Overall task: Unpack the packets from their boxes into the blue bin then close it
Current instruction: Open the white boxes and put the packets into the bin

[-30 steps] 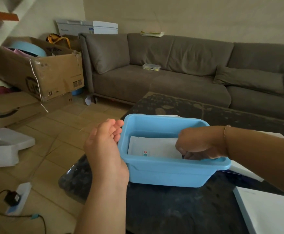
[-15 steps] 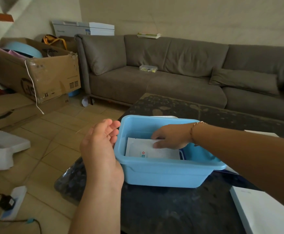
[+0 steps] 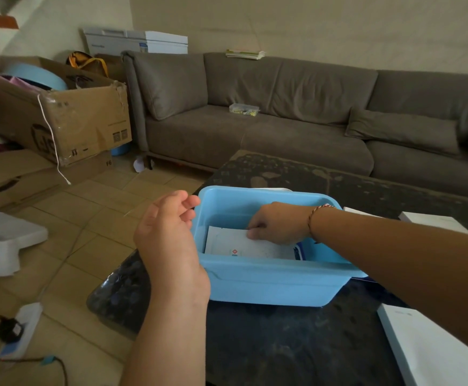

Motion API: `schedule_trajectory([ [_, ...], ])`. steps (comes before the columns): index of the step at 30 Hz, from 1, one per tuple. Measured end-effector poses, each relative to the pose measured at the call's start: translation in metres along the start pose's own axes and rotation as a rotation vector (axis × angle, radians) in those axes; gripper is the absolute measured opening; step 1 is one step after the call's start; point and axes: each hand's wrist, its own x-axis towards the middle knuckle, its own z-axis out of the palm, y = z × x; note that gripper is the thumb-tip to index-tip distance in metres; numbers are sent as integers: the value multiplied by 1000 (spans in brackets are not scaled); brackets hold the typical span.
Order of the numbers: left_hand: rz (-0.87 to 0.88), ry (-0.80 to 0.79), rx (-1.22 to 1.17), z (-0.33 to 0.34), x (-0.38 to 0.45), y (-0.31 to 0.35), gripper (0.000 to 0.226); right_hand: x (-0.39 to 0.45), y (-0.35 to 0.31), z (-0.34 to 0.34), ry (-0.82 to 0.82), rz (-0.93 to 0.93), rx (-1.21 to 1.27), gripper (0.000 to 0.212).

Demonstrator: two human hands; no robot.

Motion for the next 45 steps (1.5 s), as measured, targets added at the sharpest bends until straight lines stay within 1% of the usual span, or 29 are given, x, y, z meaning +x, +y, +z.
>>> schedule_trajectory([
  [7, 20, 3, 14, 0, -4, 0, 22, 6, -6, 0, -117, 81, 4, 41],
  [12, 118, -7, 37, 3, -4, -4, 24, 7, -12, -3, -140, 88, -31, 42],
  [17, 223, -32, 41, 7, -8, -13, 40, 5, -13, 1, -129, 74, 15, 39],
  [20, 280, -45, 70, 7, -8, -15, 35, -1, -15, -3, -112, 54, -11, 38],
  [22, 380, -56, 118, 5, -8, -15, 29, -10, -16, -12, -38, 30, -27, 38],
  [25, 688, -97, 273, 3, -14, -16, 13, -41, -7, -33, 182, 7, 71, 33],
  [26, 794, -130, 299, 3, -20, -18, 11, -57, 0, -39, 268, 5, 121, 33],
  [28, 975, -260, 331, 6, -38, -24, 13, -96, 19, -39, 457, 6, 269, 32],
  [29, 1053, -364, 355, 7, -51, -27, 15, -118, 28, -33, 559, 14, 351, 31],
  [31, 1165, -669, 413, 8, -81, -35, 18, -161, 44, -11, 736, 48, 420, 29],
  [33, 1162, -1069, 541, 8, -111, -48, 23, -203, 55, 18, 816, 104, 325, 29],
  [35, 1140, -1467, 794, 9, -137, -67, 36, -241, 60, 48, 842, 138, 239, 32],
  [36, 1136, -1632, 918, 9, -148, -79, 40, -259, 64, 64, 863, 144, 246, 33],
  [37, 1137, -1760, 1001, 10, -157, -89, 44, -276, 66, 79, 903, 161, 272, 29],
  [38, 1147, -1854, 1052, 11, -164, -99, 48, -292, 70, 94, 951, 185, 306, 23],
  [39, 1163, -1913, 1085, 11, -170, -108, 52, -306, 72, 107, 992, 214, 337, 19],
  [40, 1182, -1947, 1101, 10, -174, -115, 51, -320, 74, 117, 1017, 234, 366, 19],
  [42, 1252, -1961, 1102, 6, -176, -127, 45, -340, 80, 132, 1028, 245, 367, 24],
  [44, 1337, -1883, 1062, 1, -176, -135, 36, -355, 86, 139, 1062, 223, 339, 26],
  [45, 1310, -1826, 1001, -1, -175, -136, 28, -360, 87, 141, 1098, 205, 300, 26],
])
